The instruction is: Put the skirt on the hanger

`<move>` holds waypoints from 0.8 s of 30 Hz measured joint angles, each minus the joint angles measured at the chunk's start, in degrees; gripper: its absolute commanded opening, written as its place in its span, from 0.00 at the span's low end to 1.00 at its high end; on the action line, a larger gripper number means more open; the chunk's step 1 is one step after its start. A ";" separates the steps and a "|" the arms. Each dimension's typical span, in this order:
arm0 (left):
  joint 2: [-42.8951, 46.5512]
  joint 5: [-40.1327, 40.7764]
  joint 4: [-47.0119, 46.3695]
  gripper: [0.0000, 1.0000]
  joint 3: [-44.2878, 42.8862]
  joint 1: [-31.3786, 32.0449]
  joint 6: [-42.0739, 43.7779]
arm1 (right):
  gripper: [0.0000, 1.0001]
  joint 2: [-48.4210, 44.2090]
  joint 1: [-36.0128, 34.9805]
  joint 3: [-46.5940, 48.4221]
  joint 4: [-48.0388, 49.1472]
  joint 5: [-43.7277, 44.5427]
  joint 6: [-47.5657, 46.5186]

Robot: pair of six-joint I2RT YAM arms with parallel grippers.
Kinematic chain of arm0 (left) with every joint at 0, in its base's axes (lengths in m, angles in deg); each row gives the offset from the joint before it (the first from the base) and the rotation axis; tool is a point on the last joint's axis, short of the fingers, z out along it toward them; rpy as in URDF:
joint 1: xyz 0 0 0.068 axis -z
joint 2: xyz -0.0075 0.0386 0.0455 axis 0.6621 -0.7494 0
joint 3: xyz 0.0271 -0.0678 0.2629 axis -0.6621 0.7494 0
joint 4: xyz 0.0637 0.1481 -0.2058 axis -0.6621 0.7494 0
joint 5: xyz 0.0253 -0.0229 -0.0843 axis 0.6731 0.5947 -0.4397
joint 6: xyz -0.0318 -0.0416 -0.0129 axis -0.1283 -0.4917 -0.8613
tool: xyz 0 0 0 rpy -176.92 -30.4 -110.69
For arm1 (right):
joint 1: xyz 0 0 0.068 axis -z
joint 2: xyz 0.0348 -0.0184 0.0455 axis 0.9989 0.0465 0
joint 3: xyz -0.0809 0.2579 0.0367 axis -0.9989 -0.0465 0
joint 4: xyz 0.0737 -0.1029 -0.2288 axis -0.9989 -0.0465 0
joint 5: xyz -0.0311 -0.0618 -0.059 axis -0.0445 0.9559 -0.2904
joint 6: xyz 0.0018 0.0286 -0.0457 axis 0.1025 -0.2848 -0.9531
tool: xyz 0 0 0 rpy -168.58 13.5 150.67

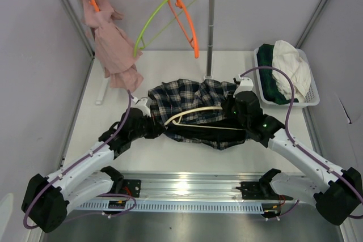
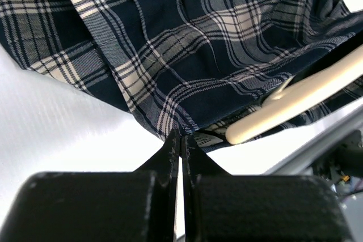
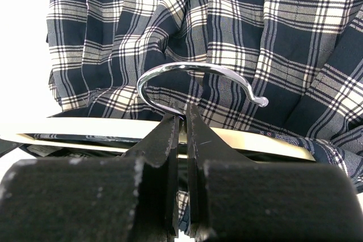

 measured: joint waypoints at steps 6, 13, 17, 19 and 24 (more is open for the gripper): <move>0.24 -3.63 2.25 0.00 -2.62 -2.40 0.90 | 0.00 -0.87 0.00 -1.55 1.68 0.00 -0.85; 0.04 -6.95 4.46 0.00 -5.16 -5.25 1.27 | 0.00 -2.23 -0.02 -2.82 2.82 0.02 -0.87; -0.31 -8.28 5.75 0.00 -6.43 -6.36 1.31 | 0.00 -2.54 -0.02 -3.37 3.50 0.11 -0.85; -0.37 -8.61 6.51 0.00 -7.13 -6.69 1.38 | 0.00 -2.58 -0.02 -3.74 3.93 0.15 -0.85; -0.52 -9.53 7.78 0.00 -8.87 -7.04 1.95 | 0.00 -3.04 -0.09 -4.35 4.92 1.20 -0.81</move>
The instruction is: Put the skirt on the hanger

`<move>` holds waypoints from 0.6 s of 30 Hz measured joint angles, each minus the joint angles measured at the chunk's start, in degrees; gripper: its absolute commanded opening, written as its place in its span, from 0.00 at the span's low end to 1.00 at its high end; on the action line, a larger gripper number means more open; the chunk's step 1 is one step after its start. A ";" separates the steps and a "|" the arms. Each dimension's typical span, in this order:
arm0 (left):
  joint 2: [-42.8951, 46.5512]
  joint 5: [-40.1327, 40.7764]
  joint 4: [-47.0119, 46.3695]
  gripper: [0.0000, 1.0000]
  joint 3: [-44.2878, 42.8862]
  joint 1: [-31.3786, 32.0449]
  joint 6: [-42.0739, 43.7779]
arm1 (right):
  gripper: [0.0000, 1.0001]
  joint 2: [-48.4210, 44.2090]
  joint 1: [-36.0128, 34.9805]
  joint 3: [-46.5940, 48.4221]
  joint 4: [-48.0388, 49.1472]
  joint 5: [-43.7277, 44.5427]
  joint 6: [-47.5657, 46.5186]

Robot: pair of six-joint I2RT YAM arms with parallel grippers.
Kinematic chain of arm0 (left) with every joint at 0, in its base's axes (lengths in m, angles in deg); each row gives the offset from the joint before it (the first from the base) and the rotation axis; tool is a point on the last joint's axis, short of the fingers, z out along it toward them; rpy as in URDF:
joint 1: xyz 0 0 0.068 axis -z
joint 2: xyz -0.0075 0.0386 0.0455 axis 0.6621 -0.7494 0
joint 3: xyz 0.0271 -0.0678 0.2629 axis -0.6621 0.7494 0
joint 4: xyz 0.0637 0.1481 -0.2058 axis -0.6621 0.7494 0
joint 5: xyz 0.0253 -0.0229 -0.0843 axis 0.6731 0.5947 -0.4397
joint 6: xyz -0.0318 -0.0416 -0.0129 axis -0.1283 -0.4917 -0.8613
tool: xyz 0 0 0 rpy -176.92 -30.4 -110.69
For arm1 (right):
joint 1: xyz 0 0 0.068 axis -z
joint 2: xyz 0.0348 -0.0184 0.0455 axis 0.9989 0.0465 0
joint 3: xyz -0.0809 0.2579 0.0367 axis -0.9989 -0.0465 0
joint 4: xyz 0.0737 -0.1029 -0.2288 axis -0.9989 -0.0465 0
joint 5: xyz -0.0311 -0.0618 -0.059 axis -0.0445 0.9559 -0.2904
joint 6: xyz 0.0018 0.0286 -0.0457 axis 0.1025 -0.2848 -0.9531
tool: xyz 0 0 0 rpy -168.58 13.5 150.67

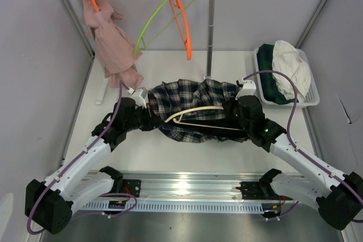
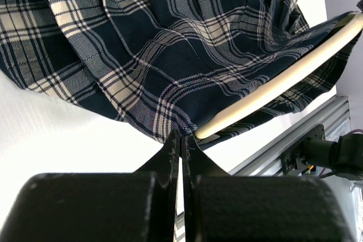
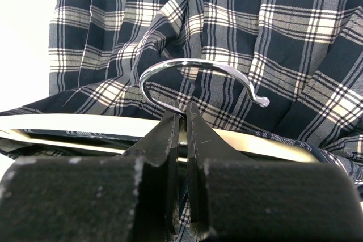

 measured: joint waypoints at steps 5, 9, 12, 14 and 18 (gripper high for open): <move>-0.02 -0.59 1.81 0.00 -1.66 0.00 0.85 | 0.00 -0.02 -0.09 -0.33 0.96 1.57 0.07; -0.09 -1.11 3.10 0.00 -3.32 -0.02 1.66 | 0.00 -0.02 -0.33 -0.35 1.62 3.37 0.09; -0.09 -1.29 3.78 0.00 -3.87 -0.02 2.16 | 0.00 -0.04 -0.68 -0.63 2.51 4.79 0.07; -0.09 -1.36 4.39 0.00 -4.13 -0.02 2.38 | 0.00 -0.17 -1.16 -1.38 3.74 5.68 -0.02; -0.09 -1.36 6.05 0.00 -5.11 -0.04 2.56 | 0.00 -1.46 -3.34 -3.08 5.51 8.63 -0.55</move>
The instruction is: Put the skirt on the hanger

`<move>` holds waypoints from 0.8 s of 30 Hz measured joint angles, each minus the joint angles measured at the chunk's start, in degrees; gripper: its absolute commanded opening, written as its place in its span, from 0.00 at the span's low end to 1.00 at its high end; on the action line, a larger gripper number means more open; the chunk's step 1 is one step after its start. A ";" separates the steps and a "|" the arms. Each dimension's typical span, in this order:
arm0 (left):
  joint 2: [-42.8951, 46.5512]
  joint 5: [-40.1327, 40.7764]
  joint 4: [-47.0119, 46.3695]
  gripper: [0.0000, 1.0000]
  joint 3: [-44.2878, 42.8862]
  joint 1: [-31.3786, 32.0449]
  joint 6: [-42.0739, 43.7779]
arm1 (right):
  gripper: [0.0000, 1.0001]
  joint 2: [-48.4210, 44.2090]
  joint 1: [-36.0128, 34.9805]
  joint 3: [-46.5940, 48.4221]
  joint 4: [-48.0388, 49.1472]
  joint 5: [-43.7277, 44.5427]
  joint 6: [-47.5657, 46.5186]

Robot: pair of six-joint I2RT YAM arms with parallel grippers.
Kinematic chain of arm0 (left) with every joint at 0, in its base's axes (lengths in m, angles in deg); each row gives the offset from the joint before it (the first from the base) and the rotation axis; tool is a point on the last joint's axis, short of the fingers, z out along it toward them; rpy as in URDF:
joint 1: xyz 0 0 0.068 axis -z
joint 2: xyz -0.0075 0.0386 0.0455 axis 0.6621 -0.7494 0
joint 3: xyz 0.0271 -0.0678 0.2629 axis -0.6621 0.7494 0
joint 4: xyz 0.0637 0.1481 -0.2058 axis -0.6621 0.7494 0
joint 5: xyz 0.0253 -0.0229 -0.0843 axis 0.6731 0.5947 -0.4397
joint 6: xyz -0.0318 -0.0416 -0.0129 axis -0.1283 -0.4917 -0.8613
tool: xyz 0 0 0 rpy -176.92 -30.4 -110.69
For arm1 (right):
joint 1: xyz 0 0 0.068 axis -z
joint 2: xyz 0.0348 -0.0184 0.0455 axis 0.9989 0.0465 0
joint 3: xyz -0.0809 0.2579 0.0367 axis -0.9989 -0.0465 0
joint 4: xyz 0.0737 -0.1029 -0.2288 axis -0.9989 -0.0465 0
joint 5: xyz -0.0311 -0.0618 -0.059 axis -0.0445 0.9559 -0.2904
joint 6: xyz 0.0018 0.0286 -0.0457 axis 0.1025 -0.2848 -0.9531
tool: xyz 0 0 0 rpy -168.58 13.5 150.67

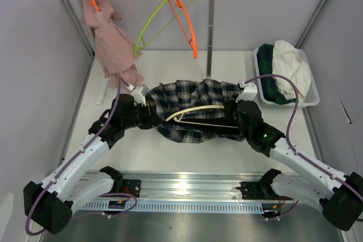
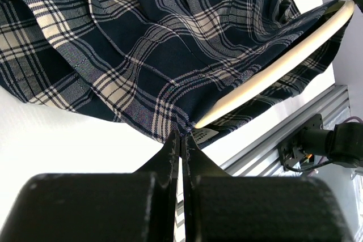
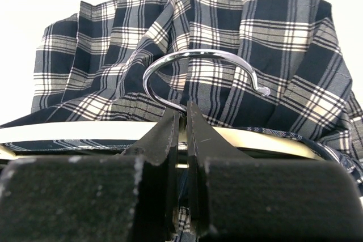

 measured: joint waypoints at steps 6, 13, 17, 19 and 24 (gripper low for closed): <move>-0.48 0.39 1.90 0.00 -3.19 -0.04 0.39 | 0.00 -2.14 -3.91 -2.54 3.28 5.73 -2.03; -2.86 0.55 2.95 0.00 -6.23 -0.02 0.39 | 0.00 -3.67 -8.20 -4.85 7.13 12.44 -5.07; -3.87 1.70 3.67 0.00 -7.63 1.07 0.37 | 0.00 -3.19 -10.80 -4.83 8.76 16.24 -7.45; -4.42 2.56 3.87 0.00 -8.87 2.38 0.37 | 0.00 -2.08 -11.85 -4.76 9.57 18.18 -9.01; -5.75 4.39 4.94 0.00 -12.44 4.72 0.39 | 0.00 0.37 -13.57 -4.11 11.21 21.35 -11.89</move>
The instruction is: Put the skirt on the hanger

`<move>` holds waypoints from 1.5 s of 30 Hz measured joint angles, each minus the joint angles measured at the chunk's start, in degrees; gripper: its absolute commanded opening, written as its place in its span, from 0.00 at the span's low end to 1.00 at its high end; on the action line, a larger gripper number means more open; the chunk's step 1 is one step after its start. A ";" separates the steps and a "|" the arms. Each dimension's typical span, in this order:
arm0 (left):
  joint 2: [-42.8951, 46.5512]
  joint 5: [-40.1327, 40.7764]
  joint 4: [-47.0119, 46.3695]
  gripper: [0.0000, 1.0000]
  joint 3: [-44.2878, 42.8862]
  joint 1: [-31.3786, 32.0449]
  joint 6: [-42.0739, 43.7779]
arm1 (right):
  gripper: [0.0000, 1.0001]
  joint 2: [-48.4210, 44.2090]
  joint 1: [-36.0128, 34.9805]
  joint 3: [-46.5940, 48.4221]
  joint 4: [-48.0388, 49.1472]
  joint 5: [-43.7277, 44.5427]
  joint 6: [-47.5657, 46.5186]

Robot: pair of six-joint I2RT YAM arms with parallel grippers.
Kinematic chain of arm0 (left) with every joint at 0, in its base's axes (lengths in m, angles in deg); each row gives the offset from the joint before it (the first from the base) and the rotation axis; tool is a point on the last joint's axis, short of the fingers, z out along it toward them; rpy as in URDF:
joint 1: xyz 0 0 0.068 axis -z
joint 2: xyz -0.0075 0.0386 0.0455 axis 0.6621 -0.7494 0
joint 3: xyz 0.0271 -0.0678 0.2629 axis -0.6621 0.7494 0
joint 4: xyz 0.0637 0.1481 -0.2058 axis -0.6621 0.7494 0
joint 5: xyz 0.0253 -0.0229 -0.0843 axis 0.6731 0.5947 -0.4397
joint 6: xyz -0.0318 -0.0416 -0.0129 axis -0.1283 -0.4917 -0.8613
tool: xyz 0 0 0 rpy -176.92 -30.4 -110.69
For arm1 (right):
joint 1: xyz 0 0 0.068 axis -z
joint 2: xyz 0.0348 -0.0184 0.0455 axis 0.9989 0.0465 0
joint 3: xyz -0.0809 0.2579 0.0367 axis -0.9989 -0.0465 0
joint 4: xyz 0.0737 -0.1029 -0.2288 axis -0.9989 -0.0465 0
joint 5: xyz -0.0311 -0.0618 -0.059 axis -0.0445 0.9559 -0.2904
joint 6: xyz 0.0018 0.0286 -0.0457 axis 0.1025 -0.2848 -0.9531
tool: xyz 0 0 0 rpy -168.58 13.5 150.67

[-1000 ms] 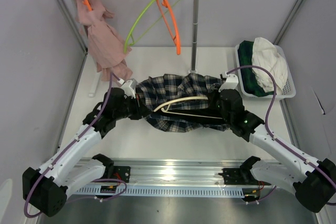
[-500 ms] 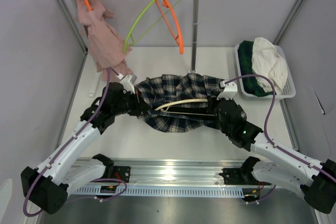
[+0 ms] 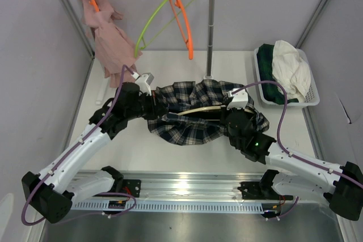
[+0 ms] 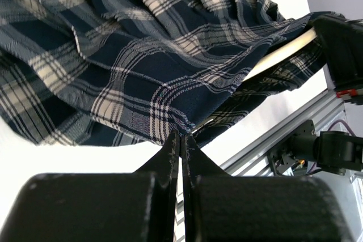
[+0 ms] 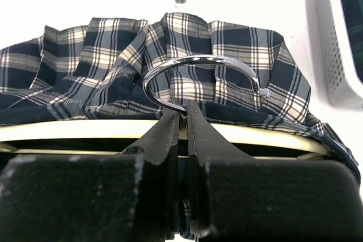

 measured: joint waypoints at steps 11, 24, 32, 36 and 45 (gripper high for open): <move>-3.28 2.93 0.42 0.00 -2.78 4.81 0.00 | 0.00 2.40 -2.34 5.38 -1.49 1.07 -2.60; -5.25 5.09 2.80 0.00 -9.11 5.46 1.09 | 0.00 2.84 -5.66 10.21 -4.79 0.79 -2.14; -5.14 5.31 5.18 0.00 -9.90 5.46 1.95 | 0.00 4.87 -6.69 12.57 -6.25 0.85 -2.03; -4.81 5.35 6.05 0.00 -10.71 5.46 1.95 | 0.00 5.18 -8.33 14.84 -6.73 1.44 -3.93; -2.27 6.25 9.42 0.00 -13.75 5.49 2.40 | 0.00 9.53 -9.01 13.55 -2.84 2.89 -2.58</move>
